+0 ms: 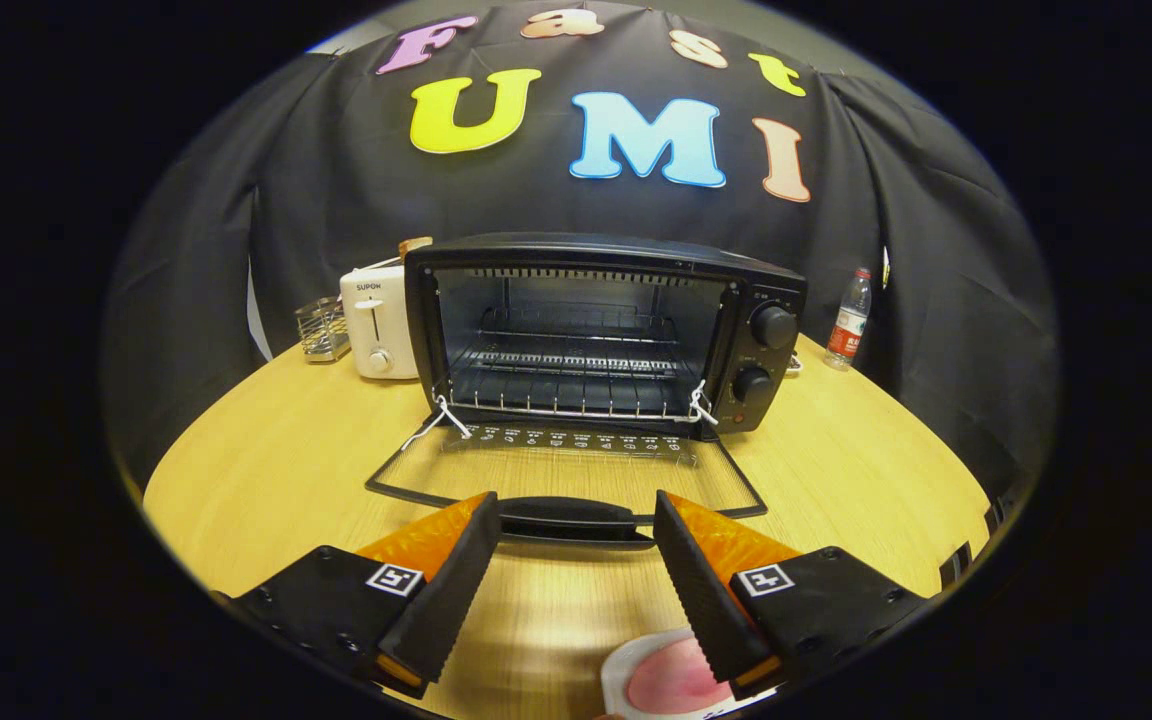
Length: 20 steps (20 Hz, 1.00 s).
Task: Open the toaster oven, put the food inside, and close the toaster oven door.
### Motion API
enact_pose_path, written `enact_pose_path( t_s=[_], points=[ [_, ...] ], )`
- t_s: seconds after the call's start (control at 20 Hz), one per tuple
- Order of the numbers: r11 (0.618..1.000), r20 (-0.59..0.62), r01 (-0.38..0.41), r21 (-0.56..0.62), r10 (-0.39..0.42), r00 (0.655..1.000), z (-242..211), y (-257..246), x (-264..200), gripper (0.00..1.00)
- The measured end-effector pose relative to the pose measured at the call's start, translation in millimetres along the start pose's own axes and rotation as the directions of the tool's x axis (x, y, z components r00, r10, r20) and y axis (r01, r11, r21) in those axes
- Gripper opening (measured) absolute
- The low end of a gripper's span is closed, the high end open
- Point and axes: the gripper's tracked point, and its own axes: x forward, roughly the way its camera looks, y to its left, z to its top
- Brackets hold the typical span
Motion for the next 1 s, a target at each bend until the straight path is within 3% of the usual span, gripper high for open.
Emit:
enact_pose_path(
  t_s=[0.4, 1.0],
  points=[
    [0.995, -0.042, -0.08, 0.061, 0.083, 0.996, 3.4, -18.0, -53.0, 0.98],
    [0.968, -0.187, -0.216, 0.126, 0.237, 0.953, 12.3, -127.1, -66.2, 0.99]
  ],
)
